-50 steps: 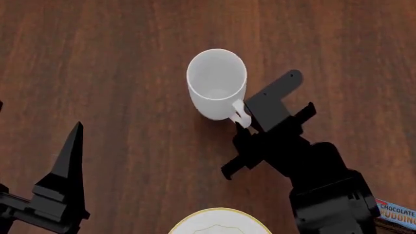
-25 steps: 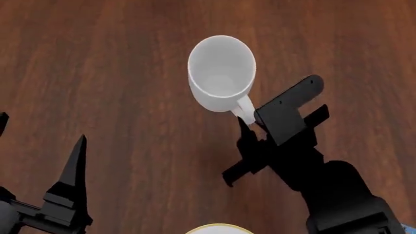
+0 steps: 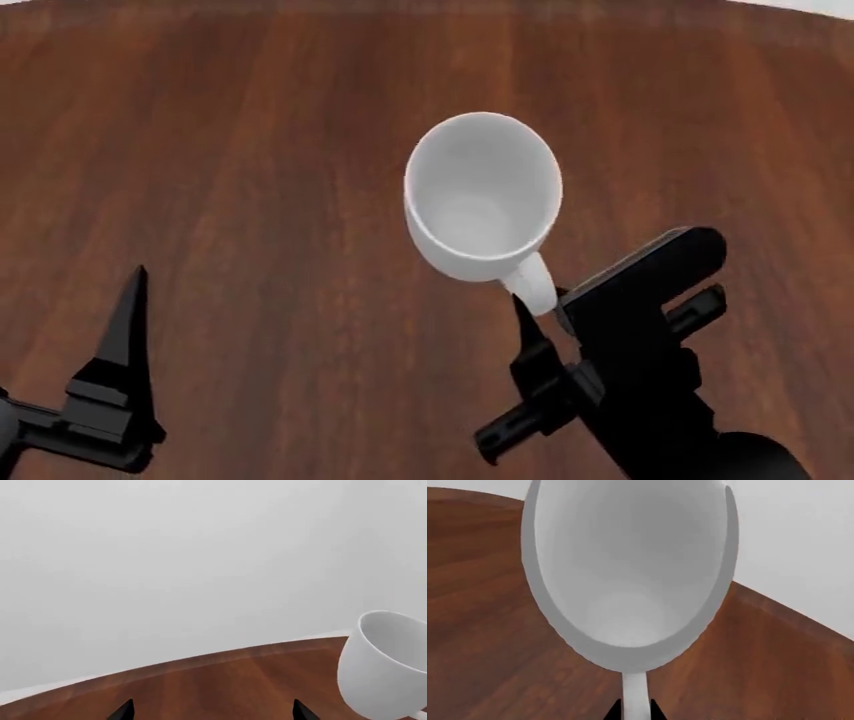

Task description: Put the white mug on the plate.

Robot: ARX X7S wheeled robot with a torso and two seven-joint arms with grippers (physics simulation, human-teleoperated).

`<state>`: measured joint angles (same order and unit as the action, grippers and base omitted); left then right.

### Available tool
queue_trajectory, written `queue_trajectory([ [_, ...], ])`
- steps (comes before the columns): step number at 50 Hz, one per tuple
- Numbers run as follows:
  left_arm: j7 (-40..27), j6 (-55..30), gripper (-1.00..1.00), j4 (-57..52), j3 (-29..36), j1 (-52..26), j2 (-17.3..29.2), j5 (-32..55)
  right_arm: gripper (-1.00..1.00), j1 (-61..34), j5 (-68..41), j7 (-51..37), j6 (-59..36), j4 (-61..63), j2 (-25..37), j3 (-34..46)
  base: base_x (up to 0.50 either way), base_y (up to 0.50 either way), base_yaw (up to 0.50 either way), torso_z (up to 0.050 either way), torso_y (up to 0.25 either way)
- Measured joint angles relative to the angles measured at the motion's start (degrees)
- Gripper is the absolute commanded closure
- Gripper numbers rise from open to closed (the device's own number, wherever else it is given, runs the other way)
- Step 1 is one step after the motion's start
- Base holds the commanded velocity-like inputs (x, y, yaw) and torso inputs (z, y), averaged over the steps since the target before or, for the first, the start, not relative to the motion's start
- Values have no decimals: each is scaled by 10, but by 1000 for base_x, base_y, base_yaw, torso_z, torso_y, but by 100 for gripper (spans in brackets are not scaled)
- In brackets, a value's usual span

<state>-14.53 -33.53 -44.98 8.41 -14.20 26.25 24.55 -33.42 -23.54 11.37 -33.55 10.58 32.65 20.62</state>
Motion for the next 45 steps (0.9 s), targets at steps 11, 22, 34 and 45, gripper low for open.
queue_trajectory([
  [11,-6,-1,-100,-3,1,-2,4,-6,100,72,-31,-36,-26,93,32,-40,1,0,0,-29,238],
  [22,-10,-5,-100,-3,7,-9,6,-11,100,121,-46,-47,-19,130,37,-50,1,0,0,-29,243],
  [34,-12,-3,-100,-3,12,-9,9,-13,100,158,-56,-49,-8,149,39,-54,0,0,0,-30,247],
  [45,-15,2,-100,0,5,-6,7,-7,100,196,-67,-59,2,168,42,-67,0,0,0,0,0],
])
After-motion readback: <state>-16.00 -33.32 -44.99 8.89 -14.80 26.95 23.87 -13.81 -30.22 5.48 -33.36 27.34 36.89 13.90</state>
